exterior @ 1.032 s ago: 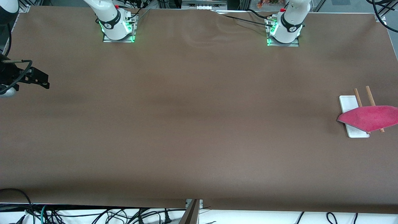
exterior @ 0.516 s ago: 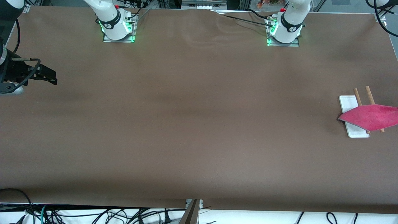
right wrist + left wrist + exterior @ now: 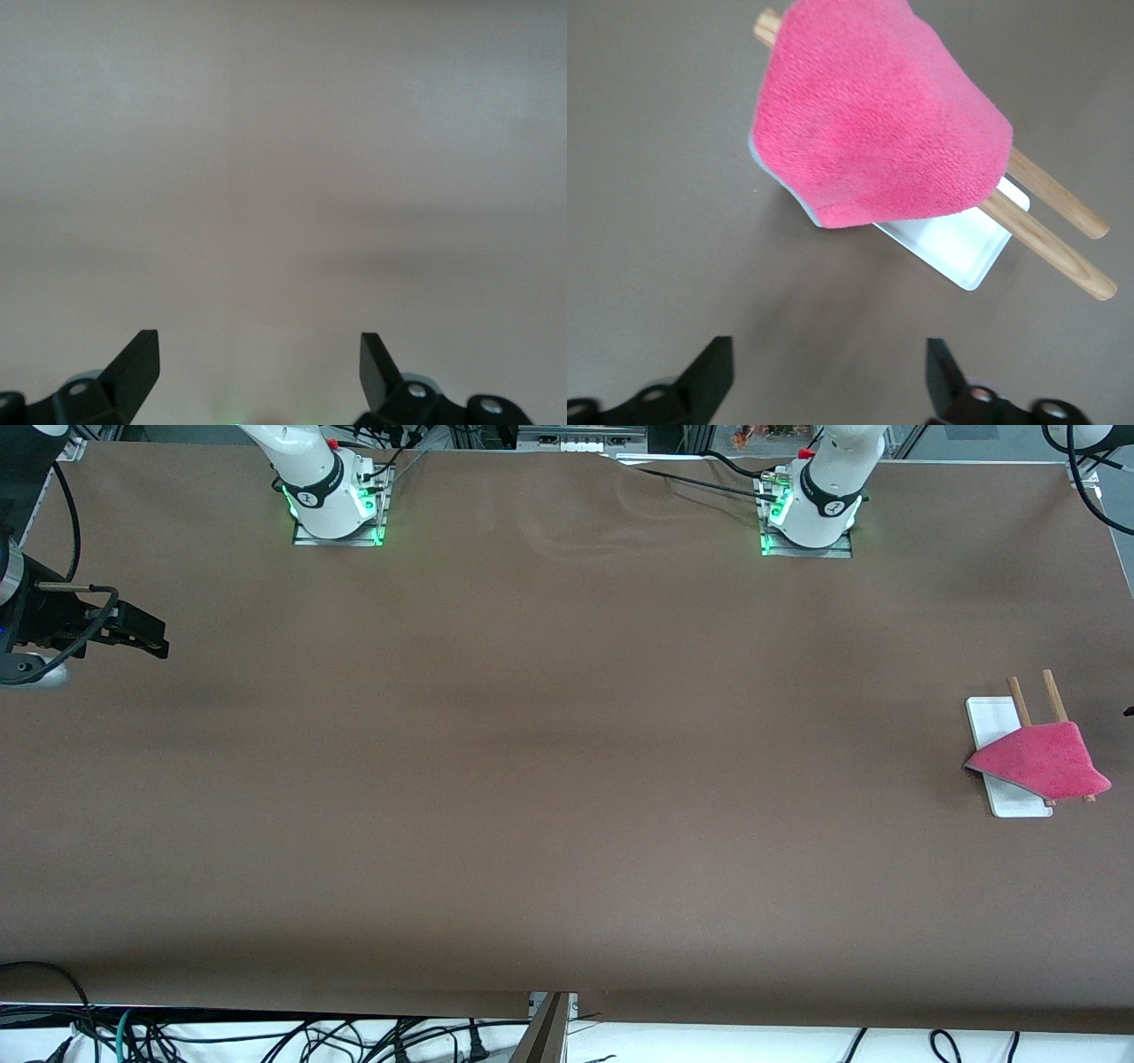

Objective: Pass towel and hang on rack
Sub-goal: 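Open the left gripper and raise it away from the rack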

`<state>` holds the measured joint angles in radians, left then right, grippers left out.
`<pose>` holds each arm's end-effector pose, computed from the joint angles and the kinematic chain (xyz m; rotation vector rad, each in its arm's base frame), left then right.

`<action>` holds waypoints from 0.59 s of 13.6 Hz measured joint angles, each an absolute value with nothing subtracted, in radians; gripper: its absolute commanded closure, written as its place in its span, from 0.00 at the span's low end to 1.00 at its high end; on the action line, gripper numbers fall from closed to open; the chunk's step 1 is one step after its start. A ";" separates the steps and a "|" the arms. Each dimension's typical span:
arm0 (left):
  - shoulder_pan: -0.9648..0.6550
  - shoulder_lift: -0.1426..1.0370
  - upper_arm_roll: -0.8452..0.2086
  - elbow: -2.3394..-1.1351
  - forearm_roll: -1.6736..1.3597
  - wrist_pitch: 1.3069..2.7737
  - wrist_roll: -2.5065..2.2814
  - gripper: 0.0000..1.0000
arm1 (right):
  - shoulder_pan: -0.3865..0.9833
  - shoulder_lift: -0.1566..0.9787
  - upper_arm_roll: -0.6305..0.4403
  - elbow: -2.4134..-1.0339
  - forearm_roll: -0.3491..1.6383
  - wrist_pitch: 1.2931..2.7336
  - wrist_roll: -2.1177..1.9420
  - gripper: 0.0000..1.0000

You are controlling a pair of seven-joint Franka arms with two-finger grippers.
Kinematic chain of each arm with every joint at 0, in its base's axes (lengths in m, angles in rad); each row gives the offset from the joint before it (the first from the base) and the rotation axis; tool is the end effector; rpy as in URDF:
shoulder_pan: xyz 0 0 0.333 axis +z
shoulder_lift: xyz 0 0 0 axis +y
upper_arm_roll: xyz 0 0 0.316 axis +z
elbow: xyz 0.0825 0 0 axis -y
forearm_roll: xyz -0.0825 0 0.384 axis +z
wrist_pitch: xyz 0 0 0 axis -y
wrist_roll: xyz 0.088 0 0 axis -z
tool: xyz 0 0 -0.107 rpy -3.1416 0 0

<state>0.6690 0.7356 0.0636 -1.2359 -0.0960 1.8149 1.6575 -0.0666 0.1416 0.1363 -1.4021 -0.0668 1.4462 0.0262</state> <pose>0.5550 0.4733 0.3195 2.6783 -1.3062 -0.0193 0.5842 0.0268 0.6128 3.0857 0.0586 -0.1450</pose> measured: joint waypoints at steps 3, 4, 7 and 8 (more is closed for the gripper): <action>0.653 0.678 0.053 -1.204 -0.096 1.765 1.652 0.00 | -0.066 0.142 0.136 -1.403 -0.067 1.445 0.013 0.00; 0.635 0.642 0.052 -1.198 -0.096 1.727 1.634 0.00 | -0.066 0.141 0.136 -1.404 -0.067 1.445 0.011 0.00; 0.538 0.527 0.049 -1.196 -0.074 1.567 1.461 0.00 | -0.066 0.133 0.135 -1.405 -0.067 1.418 0.006 0.00; 0.494 0.495 0.047 -1.196 -0.071 1.513 1.374 0.00 | -0.066 0.128 0.134 -1.408 -0.067 1.411 -0.004 0.00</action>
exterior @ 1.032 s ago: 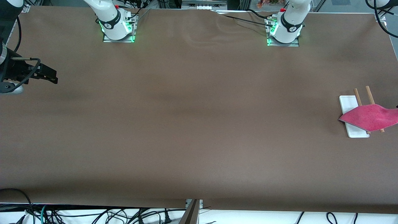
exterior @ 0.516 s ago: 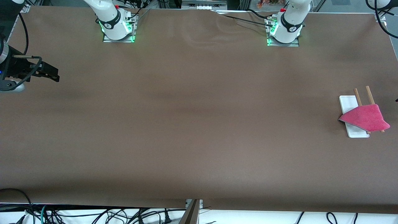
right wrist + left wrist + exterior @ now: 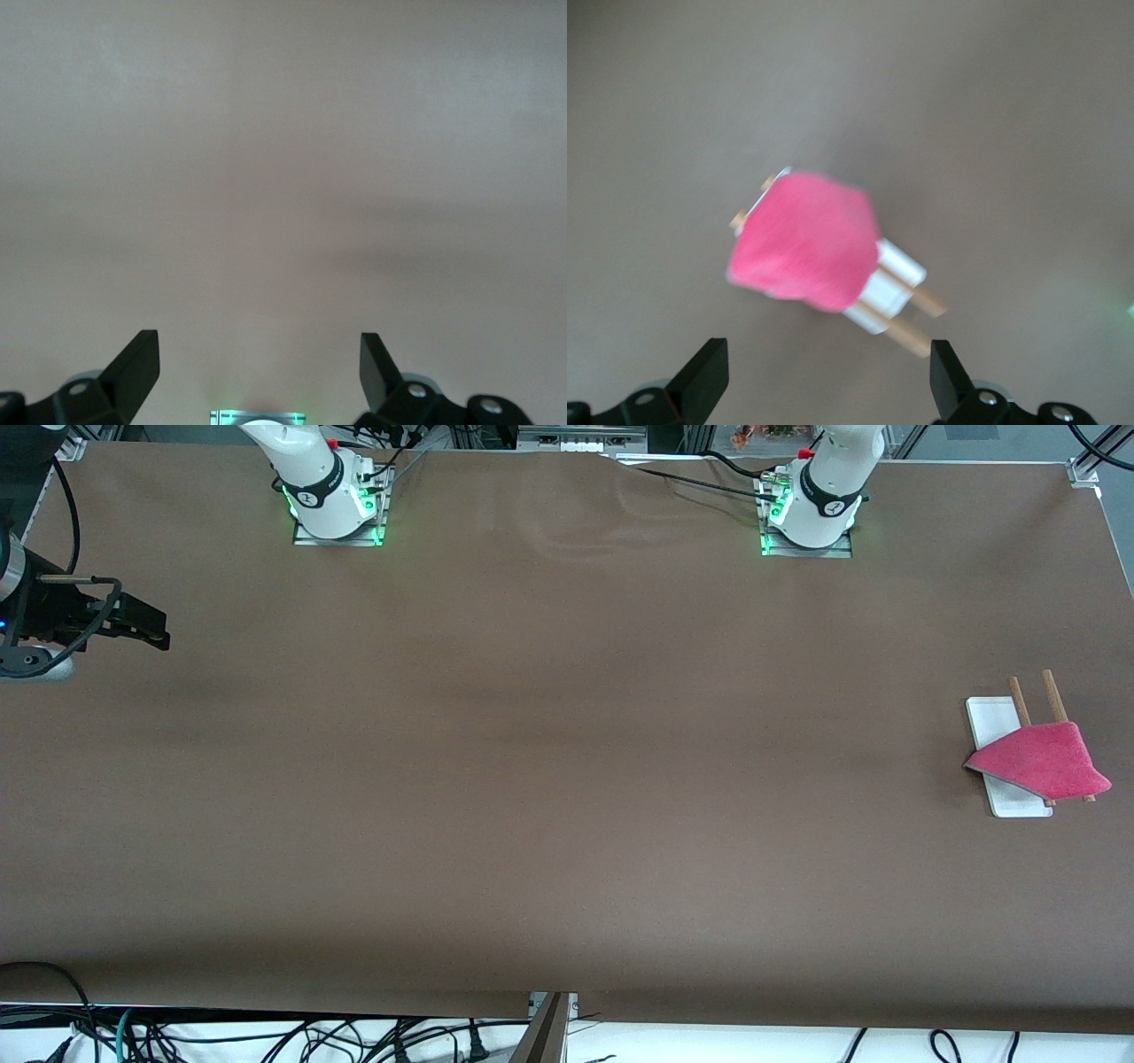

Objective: Pass towel and hang on rack
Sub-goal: 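Open the left gripper and raise it away from the rack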

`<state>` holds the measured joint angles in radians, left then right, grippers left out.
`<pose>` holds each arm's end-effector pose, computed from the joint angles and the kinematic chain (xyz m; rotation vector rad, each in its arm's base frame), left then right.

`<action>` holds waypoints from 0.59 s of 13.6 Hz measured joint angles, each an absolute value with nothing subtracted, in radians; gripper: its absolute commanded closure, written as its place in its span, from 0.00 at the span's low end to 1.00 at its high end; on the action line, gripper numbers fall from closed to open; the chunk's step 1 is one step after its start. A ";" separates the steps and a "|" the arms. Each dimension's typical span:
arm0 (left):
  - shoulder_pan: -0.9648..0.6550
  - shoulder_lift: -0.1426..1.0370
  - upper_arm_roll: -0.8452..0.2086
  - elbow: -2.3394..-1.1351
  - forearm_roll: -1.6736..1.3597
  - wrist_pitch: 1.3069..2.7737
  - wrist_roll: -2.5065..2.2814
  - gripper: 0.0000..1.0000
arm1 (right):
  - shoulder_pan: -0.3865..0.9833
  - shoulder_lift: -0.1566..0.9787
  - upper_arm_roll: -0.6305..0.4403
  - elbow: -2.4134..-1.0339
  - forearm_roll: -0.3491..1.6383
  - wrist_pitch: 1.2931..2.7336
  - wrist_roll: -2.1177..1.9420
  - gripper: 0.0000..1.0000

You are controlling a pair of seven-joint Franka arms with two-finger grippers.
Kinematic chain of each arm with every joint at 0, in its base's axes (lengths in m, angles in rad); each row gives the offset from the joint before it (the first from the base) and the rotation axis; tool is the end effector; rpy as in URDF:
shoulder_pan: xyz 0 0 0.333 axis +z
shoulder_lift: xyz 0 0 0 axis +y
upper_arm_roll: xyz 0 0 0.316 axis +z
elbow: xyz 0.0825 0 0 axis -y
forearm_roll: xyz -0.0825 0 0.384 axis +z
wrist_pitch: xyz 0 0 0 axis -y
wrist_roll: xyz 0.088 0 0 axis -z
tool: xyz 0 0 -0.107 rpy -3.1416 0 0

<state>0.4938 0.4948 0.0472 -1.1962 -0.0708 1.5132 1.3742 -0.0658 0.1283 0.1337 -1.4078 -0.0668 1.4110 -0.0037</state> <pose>0.5919 0.3378 0.4873 2.7128 -1.2028 -0.0934 0.5764 0.0257 0.6152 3.0808 0.1002 -0.1888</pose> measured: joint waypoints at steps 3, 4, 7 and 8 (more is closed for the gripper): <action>0.358 0.430 0.039 -1.198 -0.068 1.416 1.111 0.00 | -0.066 0.104 0.131 -1.437 -0.067 1.406 -0.033 0.00; 0.315 0.419 0.037 -1.198 -0.068 1.392 1.026 0.00 | -0.066 0.094 0.130 -1.450 -0.067 1.406 -0.034 0.00; 0.171 0.391 0.035 -1.207 -0.067 1.364 0.744 0.00 | -0.059 0.080 0.124 -1.470 -0.067 1.406 -0.034 0.00; 0.121 0.377 0.035 -1.220 -0.062 1.362 0.628 0.00 | -0.053 0.080 0.115 -1.471 -0.067 1.406 -0.036 0.00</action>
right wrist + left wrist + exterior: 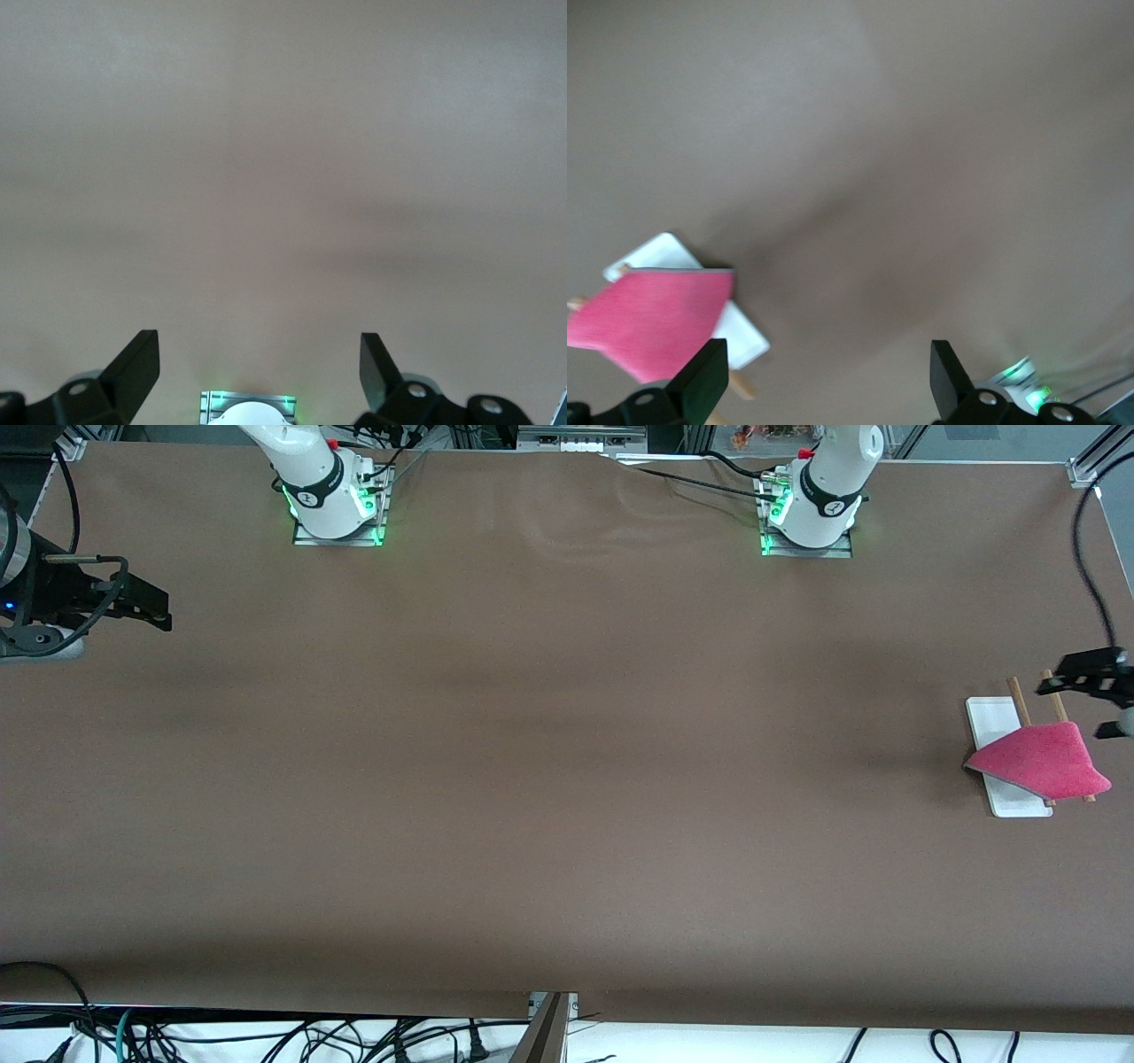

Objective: Pass towel and hang on rack
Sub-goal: 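Open the left gripper and raise it away from the rack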

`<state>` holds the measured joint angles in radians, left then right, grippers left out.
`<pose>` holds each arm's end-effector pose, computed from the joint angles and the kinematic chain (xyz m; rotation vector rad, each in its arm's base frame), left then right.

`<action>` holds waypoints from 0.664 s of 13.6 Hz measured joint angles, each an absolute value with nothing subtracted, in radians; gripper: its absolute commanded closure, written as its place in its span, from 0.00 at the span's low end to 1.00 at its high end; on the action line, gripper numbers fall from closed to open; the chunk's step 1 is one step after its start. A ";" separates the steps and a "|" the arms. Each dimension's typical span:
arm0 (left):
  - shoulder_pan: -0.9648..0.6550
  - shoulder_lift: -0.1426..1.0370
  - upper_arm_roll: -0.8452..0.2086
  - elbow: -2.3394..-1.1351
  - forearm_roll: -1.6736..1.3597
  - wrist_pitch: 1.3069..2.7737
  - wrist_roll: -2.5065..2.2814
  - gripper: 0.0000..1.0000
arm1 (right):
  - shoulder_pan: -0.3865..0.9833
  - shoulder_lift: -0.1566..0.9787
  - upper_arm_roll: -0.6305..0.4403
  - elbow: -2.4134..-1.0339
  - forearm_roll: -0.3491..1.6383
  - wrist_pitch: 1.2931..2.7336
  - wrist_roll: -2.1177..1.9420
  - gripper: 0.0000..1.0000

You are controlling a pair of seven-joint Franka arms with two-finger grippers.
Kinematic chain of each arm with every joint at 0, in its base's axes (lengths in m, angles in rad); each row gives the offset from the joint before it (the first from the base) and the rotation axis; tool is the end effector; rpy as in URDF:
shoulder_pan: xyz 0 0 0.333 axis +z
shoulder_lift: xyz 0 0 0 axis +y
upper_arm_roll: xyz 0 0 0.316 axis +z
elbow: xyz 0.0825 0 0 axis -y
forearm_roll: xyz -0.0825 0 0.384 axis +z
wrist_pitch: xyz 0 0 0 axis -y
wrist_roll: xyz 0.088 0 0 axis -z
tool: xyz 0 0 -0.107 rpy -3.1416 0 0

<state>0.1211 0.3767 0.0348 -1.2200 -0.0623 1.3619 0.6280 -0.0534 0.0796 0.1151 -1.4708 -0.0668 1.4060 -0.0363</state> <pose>0.6337 0.0875 0.5447 2.9067 -0.7094 -0.2977 0.5607 0.0238 0.6137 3.0712 0.1415 -0.2204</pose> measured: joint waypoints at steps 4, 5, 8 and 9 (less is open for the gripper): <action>-0.002 0.249 0.034 -1.357 0.003 1.440 0.280 0.00 | -0.050 0.085 0.096 -1.477 -0.067 1.407 -0.044 0.00; -0.003 0.203 0.035 -1.422 0.003 1.500 0.257 0.00 | -0.050 0.087 0.094 -1.478 -0.067 1.408 -0.044 0.00; -0.001 0.064 0.044 -1.635 0.004 1.677 0.243 0.00 | -0.050 0.088 0.093 -1.478 -0.067 1.410 -0.045 0.00; -0.001 0.032 0.045 -1.681 0.007 1.701 0.239 0.00 | -0.049 0.088 0.093 -1.478 -0.067 1.410 -0.045 0.00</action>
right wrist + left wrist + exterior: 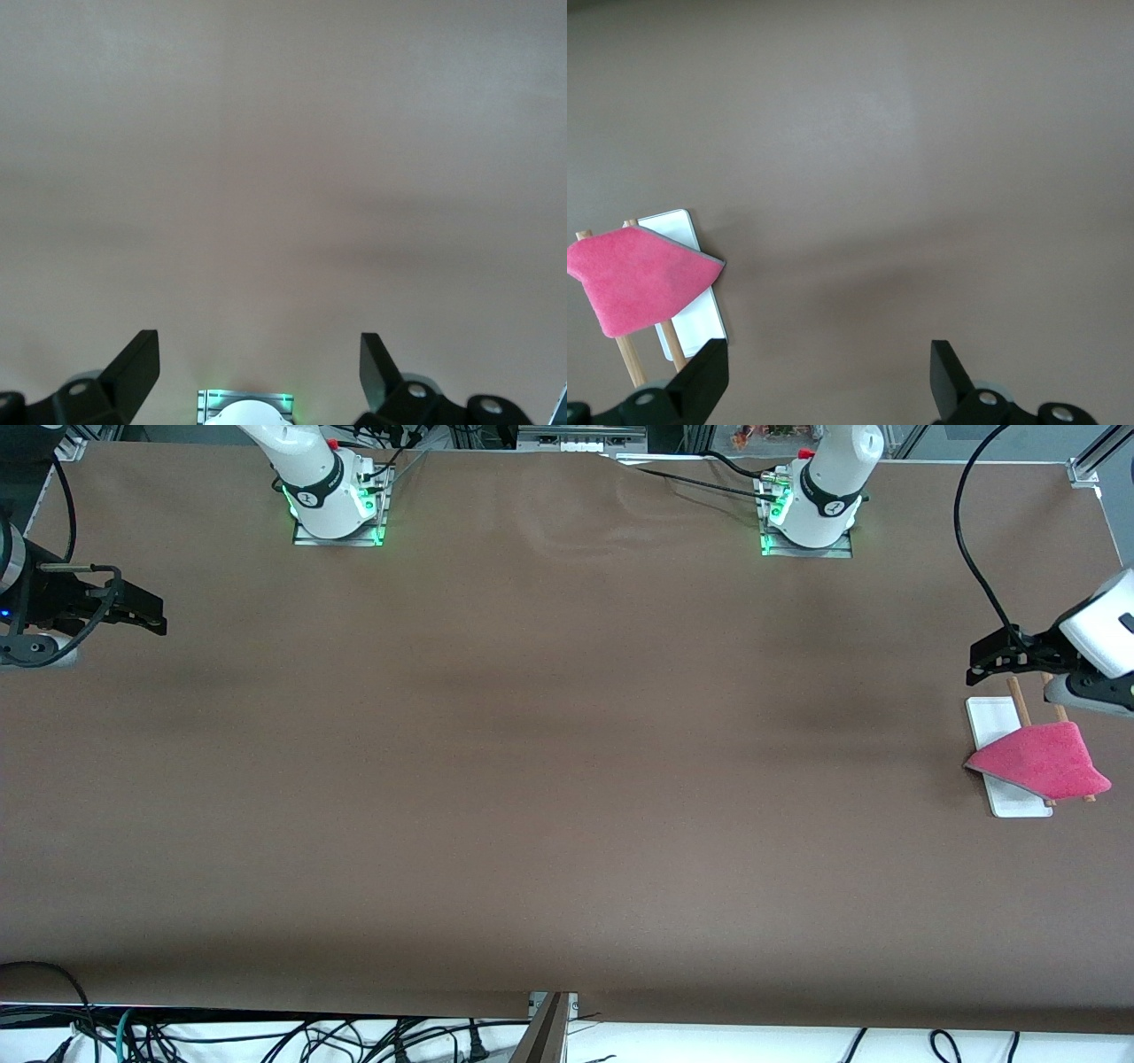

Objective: Pass towel and hang on rack
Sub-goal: 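Open the left gripper and raise it away from the rack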

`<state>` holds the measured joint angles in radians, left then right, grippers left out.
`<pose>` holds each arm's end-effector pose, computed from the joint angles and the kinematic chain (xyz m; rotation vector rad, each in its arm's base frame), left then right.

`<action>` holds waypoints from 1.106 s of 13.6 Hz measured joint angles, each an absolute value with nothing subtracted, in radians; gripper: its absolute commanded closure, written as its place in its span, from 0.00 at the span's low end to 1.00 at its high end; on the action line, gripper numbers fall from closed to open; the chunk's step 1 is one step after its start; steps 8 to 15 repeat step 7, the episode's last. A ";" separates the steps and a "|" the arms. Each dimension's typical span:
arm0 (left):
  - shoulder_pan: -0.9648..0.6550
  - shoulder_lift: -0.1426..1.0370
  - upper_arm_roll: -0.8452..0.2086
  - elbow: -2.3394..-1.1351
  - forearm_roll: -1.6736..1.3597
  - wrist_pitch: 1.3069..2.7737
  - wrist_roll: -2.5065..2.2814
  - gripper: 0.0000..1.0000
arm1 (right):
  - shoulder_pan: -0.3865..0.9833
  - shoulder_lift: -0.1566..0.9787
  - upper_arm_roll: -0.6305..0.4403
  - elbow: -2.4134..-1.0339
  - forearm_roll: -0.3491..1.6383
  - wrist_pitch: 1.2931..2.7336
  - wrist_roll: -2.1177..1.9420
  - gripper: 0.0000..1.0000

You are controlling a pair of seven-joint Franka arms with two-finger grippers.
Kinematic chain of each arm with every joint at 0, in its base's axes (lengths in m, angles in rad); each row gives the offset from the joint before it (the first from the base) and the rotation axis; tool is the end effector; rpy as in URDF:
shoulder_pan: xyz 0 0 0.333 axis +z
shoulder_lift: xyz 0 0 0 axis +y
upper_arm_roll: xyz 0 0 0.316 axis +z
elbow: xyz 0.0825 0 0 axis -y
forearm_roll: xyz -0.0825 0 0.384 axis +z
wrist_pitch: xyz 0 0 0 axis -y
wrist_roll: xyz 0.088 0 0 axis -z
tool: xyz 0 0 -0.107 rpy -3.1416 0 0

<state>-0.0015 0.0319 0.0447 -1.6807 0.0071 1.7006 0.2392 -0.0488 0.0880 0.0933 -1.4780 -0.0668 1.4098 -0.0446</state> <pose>0.5705 0.0250 0.5656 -3.1197 0.3082 0.0204 0.5636 0.0147 0.6059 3.0712 0.1288 -0.2400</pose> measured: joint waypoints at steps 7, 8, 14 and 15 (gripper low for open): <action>-0.038 -0.011 0.040 -1.733 0.027 1.722 0.118 0.00 | -0.046 0.088 0.093 -1.478 -0.067 1.411 -0.045 0.00; -0.038 -0.011 0.040 -1.733 0.027 1.722 0.118 0.00 | -0.046 0.088 0.093 -1.478 -0.067 1.411 -0.045 0.00; -0.038 -0.011 0.040 -1.733 0.027 1.722 0.118 0.00 | -0.046 0.088 0.093 -1.478 -0.067 1.411 -0.045 0.00; -0.038 -0.011 0.040 -1.733 0.027 1.722 0.118 0.00 | -0.046 0.088 0.093 -1.478 -0.067 1.411 -0.045 0.00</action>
